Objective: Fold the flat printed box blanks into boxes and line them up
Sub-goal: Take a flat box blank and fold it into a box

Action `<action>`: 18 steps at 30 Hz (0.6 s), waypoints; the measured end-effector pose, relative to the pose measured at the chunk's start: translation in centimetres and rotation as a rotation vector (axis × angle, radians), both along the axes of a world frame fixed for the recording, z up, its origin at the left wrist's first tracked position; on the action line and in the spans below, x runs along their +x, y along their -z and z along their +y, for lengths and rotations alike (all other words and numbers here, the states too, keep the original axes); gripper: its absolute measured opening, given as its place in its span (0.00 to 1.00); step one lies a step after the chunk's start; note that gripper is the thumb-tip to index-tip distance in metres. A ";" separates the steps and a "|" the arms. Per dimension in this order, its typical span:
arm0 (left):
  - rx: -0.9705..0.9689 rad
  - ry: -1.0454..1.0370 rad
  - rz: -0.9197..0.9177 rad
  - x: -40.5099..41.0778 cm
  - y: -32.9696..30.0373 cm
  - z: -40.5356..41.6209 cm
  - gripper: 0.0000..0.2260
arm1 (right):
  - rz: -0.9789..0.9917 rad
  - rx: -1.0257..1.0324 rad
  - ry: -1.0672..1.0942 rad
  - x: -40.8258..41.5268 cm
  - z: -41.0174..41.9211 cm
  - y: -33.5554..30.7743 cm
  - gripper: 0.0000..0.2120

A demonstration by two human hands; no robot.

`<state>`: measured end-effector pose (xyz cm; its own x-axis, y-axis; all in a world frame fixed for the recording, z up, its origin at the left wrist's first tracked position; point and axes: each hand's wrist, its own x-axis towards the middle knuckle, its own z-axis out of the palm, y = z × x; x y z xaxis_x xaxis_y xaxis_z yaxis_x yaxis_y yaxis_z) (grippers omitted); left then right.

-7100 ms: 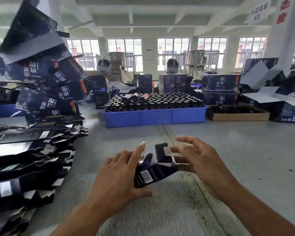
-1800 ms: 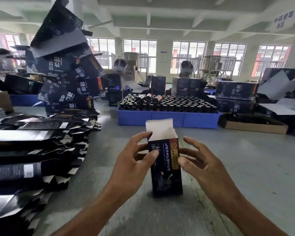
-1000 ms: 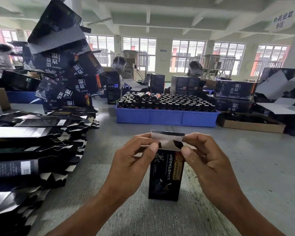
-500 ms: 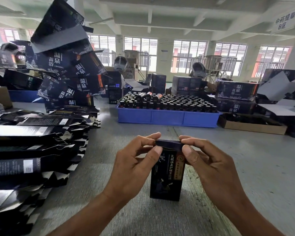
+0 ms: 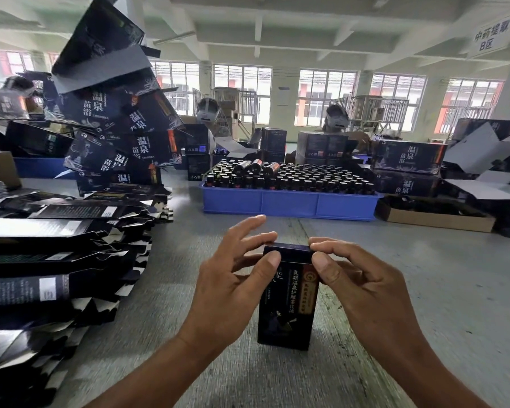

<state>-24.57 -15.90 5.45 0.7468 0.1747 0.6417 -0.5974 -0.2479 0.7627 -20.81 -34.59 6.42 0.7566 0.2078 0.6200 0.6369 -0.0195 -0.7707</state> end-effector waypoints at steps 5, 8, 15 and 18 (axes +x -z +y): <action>0.076 -0.039 -0.069 0.5 0.3 0.4 0.10 | -0.101 -0.101 0.064 0.4 -0.3 0.3 0.08; 0.152 -0.050 -0.133 0.8 0.6 0.8 0.09 | -0.175 -0.136 0.096 0.6 -0.3 0.4 0.10; 0.375 -0.079 -0.091 1.3 1.6 1.5 0.15 | -0.165 -0.187 0.129 1.3 -0.3 1.2 0.12; 0.344 -0.060 0.067 1.5 2.0 0.9 0.19 | -0.041 -0.366 0.127 1.8 -0.2 1.8 0.25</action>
